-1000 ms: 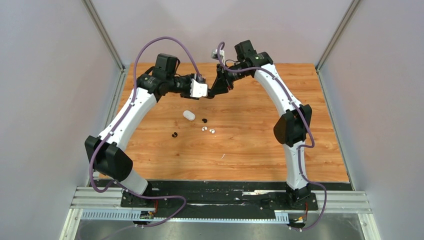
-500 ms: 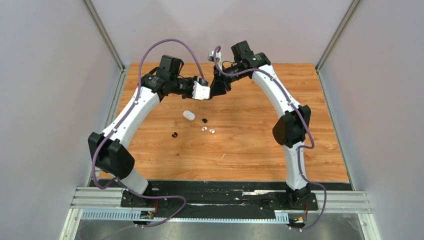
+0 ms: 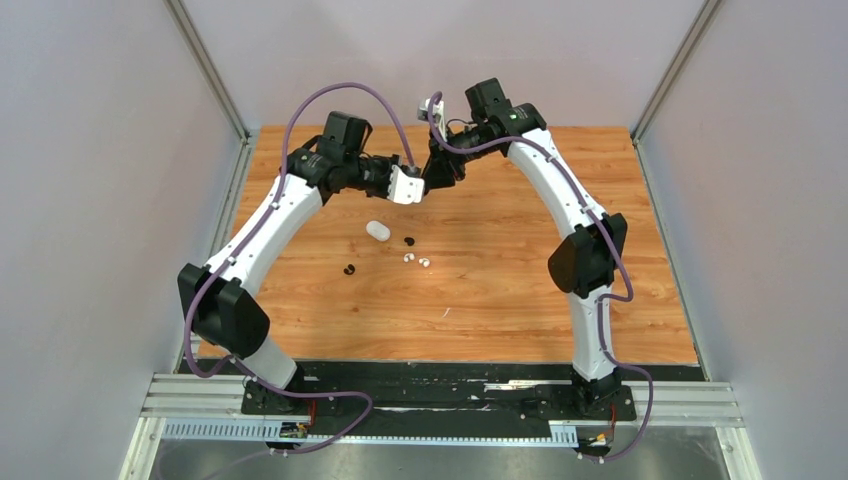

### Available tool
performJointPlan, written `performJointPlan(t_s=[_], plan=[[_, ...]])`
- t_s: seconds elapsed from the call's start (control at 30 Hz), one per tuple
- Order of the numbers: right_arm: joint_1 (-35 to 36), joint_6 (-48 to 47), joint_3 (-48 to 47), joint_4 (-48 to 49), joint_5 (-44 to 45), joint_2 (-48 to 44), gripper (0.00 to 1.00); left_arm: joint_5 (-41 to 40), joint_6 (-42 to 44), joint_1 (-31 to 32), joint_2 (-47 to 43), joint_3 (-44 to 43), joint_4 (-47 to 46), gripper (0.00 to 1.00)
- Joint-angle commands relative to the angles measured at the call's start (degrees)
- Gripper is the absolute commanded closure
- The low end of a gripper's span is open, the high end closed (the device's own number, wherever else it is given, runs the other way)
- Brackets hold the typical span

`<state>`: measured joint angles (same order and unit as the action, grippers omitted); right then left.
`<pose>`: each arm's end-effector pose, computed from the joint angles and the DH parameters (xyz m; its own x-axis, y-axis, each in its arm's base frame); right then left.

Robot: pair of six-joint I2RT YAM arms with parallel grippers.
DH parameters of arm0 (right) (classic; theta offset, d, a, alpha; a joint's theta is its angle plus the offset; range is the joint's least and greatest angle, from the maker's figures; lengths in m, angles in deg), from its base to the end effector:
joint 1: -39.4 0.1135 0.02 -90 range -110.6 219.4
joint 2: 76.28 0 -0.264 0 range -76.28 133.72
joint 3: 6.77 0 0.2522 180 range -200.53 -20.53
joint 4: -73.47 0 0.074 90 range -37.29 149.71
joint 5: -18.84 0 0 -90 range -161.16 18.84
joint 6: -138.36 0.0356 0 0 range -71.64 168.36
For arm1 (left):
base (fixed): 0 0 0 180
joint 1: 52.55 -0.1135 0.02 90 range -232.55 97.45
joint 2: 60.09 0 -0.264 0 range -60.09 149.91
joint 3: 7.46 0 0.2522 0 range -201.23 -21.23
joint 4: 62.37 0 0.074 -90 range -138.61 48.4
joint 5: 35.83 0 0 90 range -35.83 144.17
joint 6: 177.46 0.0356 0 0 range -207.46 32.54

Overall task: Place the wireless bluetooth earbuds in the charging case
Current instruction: Pass from the right arm to the left

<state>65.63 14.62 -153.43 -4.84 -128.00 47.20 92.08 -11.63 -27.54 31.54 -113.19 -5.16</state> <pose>0.3913 0.2260 0.3563 -0.2393 -0.4566 -0.8569 -0.9668 0.0307 0.2536 0.3049 -0.1664 0.3691 0.5659 0.5801 -0.5858 0.7816 -0.1515 0.6050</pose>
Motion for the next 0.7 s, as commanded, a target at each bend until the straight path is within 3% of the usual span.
performJointPlan(t_s=[0.0,0.1,0.23,0.33,0.67], plan=[[0.40,1.38,-0.70,3.29,1.46,-3.76,0.74,-1.47,-3.40,0.53,-1.37,1.28,-2.99,1.00],[-0.29,6.09,-1.67,6.08,2.26,-4.26,0.49,-2.80,-7.02,0.56,-2.31,2.50,-4.95,1.00],[-2.49,15.04,-1.54,11.06,1.26,-5.93,0.33,-6.11,-14.20,0.56,-3.22,3.02,-7.33,1.00],[-4.29,20.00,0.53,14.15,-0.25,-7.59,0.27,-9.53,-20.17,0.56,-3.95,3.30,-9.19,1.00],[-5.46,34.66,8.04,22.53,-1.82,-6.69,0.22,-18.01,-41.26,0.56,-6.91,5.45,-17.14,1.00]])
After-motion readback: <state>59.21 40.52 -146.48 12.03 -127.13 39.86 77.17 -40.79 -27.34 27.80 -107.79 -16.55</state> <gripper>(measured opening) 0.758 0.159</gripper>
